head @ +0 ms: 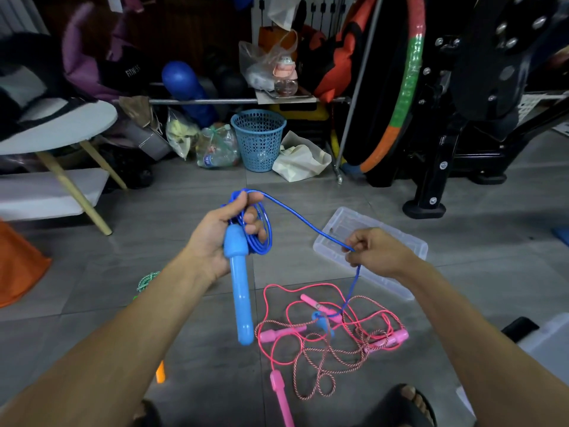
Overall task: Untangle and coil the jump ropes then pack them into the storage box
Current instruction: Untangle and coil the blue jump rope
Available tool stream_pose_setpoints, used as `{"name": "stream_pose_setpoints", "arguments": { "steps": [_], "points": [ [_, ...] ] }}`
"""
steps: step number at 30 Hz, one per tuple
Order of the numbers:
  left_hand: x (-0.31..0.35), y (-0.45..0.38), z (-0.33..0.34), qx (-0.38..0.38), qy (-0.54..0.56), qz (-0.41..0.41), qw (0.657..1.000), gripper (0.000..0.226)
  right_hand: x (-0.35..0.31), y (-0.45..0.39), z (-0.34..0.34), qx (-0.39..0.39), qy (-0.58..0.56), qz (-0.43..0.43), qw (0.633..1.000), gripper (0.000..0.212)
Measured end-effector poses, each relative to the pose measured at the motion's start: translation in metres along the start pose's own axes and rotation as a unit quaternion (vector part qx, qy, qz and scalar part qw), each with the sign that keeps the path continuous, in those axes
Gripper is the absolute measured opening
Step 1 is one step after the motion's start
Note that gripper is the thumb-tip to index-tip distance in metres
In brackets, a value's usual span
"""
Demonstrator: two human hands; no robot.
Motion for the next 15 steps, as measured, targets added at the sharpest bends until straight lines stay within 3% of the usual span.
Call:
{"name": "stream_pose_setpoints", "arguments": {
  "steps": [2,4,6,9,11,15],
  "points": [
    [0.002,-0.003,-0.005,0.023,0.012,0.001,1.000,0.024,-0.008,0.001,-0.002,0.008,-0.105,0.017,0.994,0.021],
    [0.002,-0.005,-0.007,0.032,0.011,-0.004,0.999,0.026,-0.023,0.005,-0.007,0.007,-0.320,0.042,0.946,0.016],
    [0.000,-0.005,-0.008,0.041,0.016,-0.011,0.999,0.024,-0.030,0.006,-0.017,0.033,-0.397,0.043,0.916,0.008],
    [-0.003,-0.003,-0.007,0.044,0.035,-0.026,0.998,0.021,-0.020,0.003,-0.018,0.088,-0.227,0.018,0.970,0.014],
    [-0.007,-0.001,-0.004,0.036,0.033,-0.033,0.998,0.024,-0.018,0.001,-0.007,0.071,-0.109,-0.012,0.991,0.022],
    [-0.014,0.003,0.004,0.013,0.036,-0.047,0.998,0.043,-0.036,0.009,0.019,0.013,0.046,-0.104,0.993,0.027]
  ]
}}
Point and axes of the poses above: each hand's wrist, its own y-axis away from the middle knuckle, its own z-axis out of the palm, x = y × z, the point moved 7 cm from there along -y, towards the middle knuckle, and after that the axes turned 12 degrees about x, right-handed, at the moved point
